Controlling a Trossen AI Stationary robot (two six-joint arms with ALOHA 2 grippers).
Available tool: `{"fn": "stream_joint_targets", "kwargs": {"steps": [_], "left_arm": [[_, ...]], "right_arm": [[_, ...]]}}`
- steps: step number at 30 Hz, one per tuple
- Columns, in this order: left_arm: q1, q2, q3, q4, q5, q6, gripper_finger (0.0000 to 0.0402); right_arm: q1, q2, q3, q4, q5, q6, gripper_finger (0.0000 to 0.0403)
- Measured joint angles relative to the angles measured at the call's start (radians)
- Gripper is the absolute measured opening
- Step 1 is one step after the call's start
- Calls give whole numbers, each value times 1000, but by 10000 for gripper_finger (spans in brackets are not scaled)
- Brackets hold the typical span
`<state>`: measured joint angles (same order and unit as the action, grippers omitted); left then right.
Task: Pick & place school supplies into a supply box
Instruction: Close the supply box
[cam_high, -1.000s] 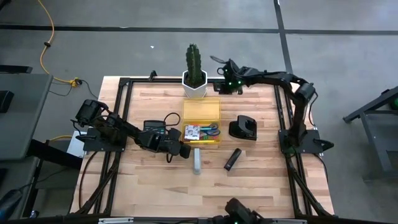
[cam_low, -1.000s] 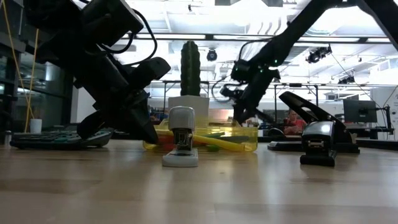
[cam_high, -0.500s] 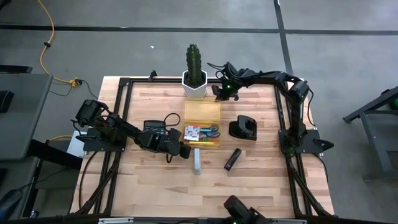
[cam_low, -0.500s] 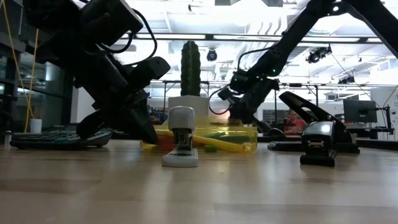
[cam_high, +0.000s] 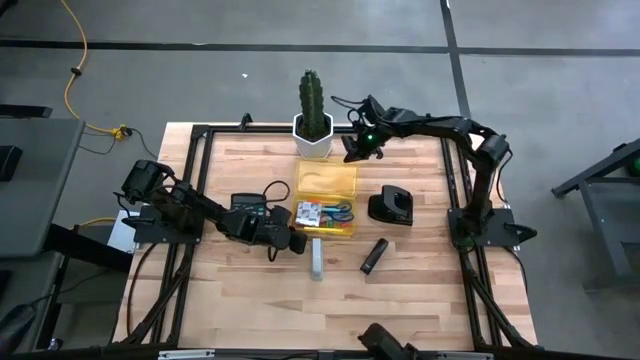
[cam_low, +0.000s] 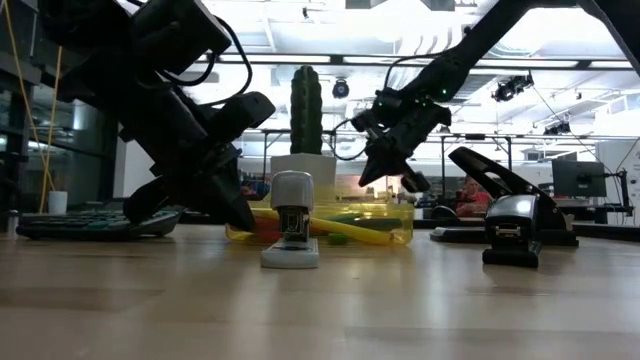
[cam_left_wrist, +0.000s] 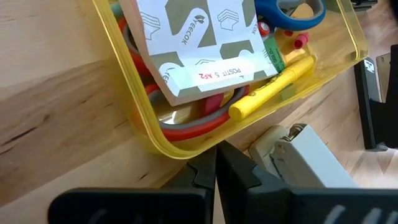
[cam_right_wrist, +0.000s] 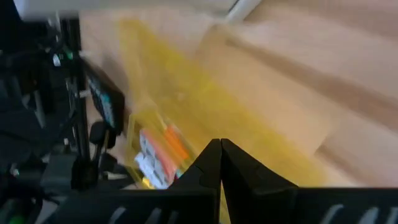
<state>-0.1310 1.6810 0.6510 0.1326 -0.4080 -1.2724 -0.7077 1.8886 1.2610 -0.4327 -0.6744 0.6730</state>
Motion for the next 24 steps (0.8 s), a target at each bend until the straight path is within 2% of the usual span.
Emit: {"fn": "stream_joint_targets", "kwargs": {"steps": [4,6,10,15,18,24], "left_arm": [[7,0,0,0,-3,0,0],[8,0,0,0,-2,0,0],[7,0,0,0,1,0,0],[7,0,0,1,1,-8,0],[8,0,0,2,-4,-8,0],[7,0,0,2,-3,-11,0]], "right_arm": [[30,0,0,-4,3,-17,0],[34,0,0,0,44,-24,0],[11,-22,0,20,152,-23,0],[-10,-27,0,6,339,-20,0],[-14,26,0,6,326,-10,0],[-41,125,0,20,169,62,0]]}}
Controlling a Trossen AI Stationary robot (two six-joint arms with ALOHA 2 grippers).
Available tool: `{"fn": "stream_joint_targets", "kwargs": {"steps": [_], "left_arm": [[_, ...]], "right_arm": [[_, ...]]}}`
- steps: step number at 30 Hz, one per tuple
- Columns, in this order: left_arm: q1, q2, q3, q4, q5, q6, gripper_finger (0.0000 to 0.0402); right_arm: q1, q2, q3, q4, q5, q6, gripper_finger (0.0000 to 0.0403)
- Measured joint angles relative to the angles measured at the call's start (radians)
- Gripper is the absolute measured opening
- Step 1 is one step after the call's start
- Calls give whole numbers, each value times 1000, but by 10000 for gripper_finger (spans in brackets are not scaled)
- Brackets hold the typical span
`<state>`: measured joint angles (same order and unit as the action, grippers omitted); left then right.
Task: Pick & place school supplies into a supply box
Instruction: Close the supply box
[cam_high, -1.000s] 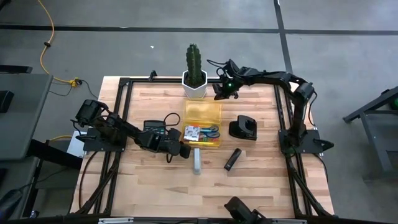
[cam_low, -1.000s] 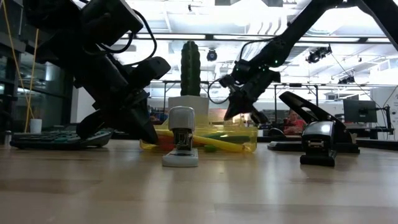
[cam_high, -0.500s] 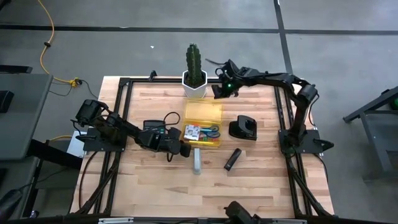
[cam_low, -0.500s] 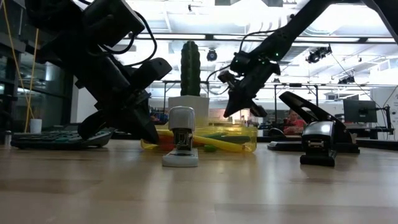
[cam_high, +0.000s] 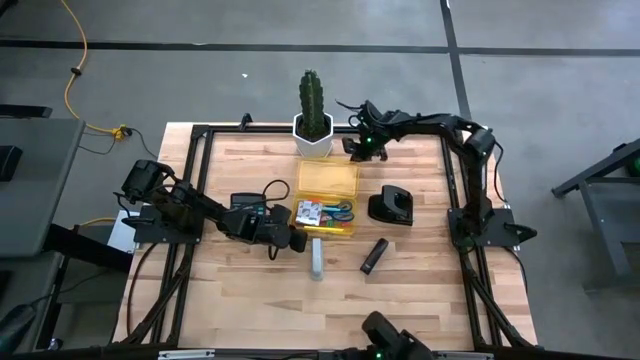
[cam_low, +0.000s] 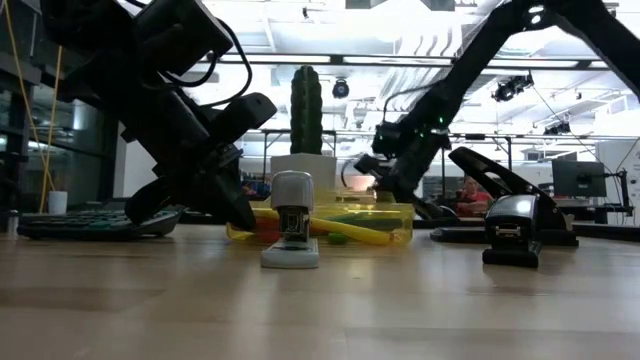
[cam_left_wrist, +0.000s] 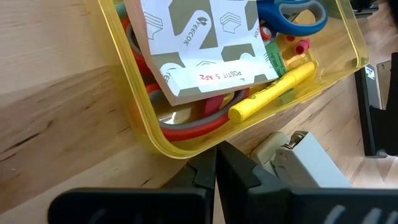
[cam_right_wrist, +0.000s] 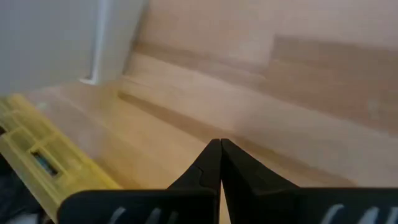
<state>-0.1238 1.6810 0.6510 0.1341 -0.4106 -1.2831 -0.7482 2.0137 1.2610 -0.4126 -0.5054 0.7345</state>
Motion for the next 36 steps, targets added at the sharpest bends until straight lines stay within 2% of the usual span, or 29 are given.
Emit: {"fn": "stream_joint_targets", "kwargs": {"steps": [4,8,13,27,36], "left_arm": [[0,0,0,0,1,-5,0],[0,0,0,0,-6,-8,0],[0,0,0,0,-10,-14,0],[0,0,0,0,-14,-16,0],[0,0,0,0,-18,-16,0]], "right_arm": [[-13,34,0,0,-136,25,0],[-4,48,0,-15,-183,25,0],[-4,47,0,-1,-315,25,0],[38,-63,0,5,-348,23,0],[116,-138,0,7,-342,17,0]]}}
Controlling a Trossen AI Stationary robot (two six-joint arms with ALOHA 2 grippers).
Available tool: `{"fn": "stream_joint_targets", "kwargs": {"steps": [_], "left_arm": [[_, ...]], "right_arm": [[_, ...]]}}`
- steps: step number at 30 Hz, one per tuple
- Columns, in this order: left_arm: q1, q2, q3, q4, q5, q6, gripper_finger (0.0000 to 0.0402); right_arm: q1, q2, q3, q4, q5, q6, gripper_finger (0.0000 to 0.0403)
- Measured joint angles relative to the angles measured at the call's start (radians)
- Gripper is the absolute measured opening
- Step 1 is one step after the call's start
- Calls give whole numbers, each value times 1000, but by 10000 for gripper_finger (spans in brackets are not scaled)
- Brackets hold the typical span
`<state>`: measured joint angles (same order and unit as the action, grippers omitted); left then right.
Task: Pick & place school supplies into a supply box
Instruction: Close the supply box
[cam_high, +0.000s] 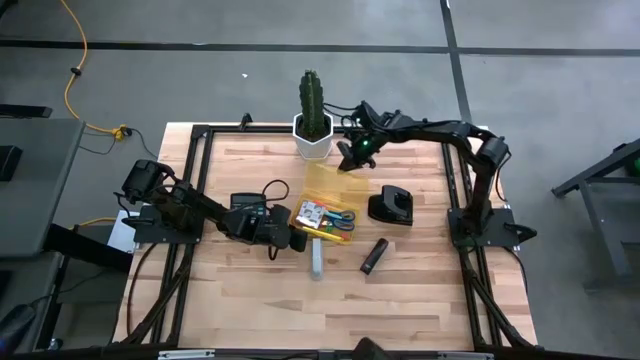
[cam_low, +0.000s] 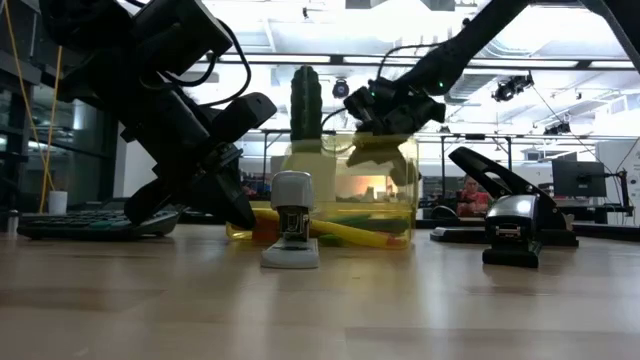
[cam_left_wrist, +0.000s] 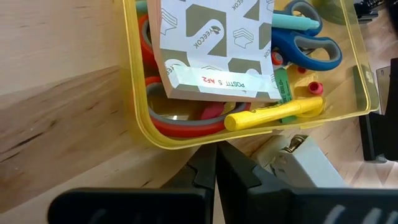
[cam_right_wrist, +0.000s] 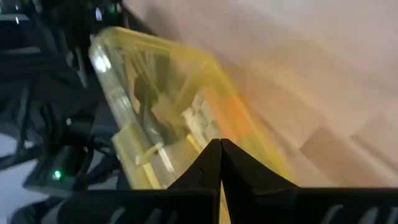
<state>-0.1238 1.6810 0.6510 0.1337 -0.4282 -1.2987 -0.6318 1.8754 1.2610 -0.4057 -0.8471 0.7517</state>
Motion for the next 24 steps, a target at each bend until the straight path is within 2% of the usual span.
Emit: {"fn": "stream_joint_targets", "kwargs": {"steps": [15,19,24], "left_arm": [[0,0,0,3,0,-8,0],[0,-17,0,27,57,7,0],[0,-72,1,21,158,100,0]], "right_arm": [[205,-1,0,10,108,2,0],[246,-1,0,7,132,3,0],[287,-1,0,10,162,11,0]]}}
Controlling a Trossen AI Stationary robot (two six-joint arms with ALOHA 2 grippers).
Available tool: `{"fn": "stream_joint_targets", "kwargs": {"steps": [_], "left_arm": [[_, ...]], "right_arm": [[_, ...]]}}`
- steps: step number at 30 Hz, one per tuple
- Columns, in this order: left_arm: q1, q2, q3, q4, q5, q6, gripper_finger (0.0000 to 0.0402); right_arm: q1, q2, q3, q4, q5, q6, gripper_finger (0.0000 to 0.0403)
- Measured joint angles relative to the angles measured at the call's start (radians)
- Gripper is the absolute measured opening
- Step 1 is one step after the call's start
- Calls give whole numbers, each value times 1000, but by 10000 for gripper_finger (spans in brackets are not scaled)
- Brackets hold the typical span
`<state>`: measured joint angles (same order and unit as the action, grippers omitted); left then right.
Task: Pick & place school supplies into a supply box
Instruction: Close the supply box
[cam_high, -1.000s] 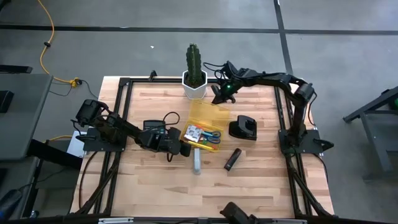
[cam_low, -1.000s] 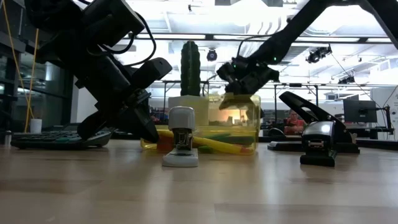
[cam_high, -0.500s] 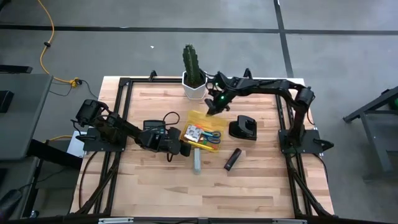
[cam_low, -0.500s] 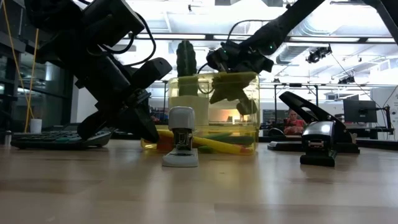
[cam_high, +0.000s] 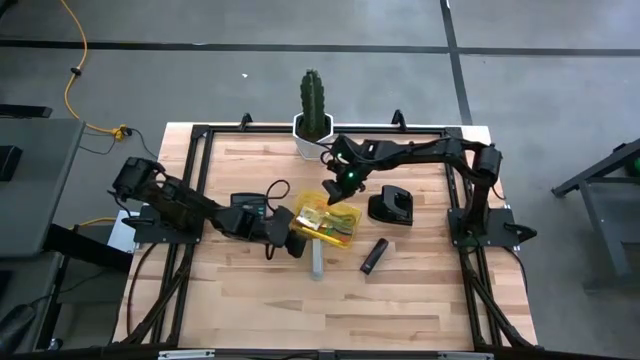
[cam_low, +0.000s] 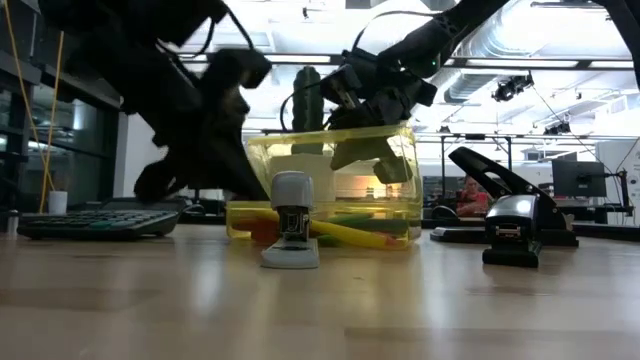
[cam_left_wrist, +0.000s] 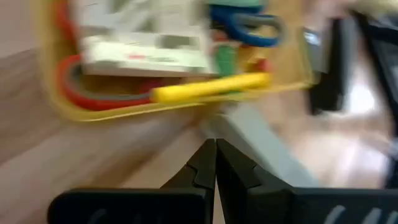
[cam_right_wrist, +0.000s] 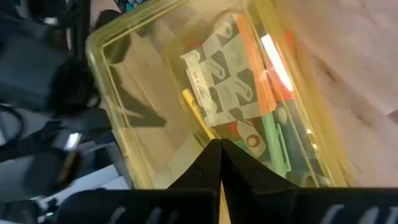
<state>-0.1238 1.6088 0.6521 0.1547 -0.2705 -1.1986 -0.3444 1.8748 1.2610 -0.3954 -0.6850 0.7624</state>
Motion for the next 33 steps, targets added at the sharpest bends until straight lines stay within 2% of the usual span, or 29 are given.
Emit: {"fn": "stream_joint_targets", "kwargs": {"steps": [8,13,17,22,26,33], "left_arm": [[0,-155,-1,-42,169,147,0],[0,-290,0,-81,212,203,0],[0,-387,0,-88,213,249,0],[17,-467,0,-94,156,269,0],[48,-499,0,-102,119,270,0],[94,-503,0,-101,118,271,0]], "right_arm": [[52,0,0,4,52,19,0],[93,1,0,5,106,27,0],[137,1,0,6,150,33,0],[196,1,0,9,221,42,0],[231,1,0,6,333,48,0],[249,1,2,-16,497,39,0]]}}
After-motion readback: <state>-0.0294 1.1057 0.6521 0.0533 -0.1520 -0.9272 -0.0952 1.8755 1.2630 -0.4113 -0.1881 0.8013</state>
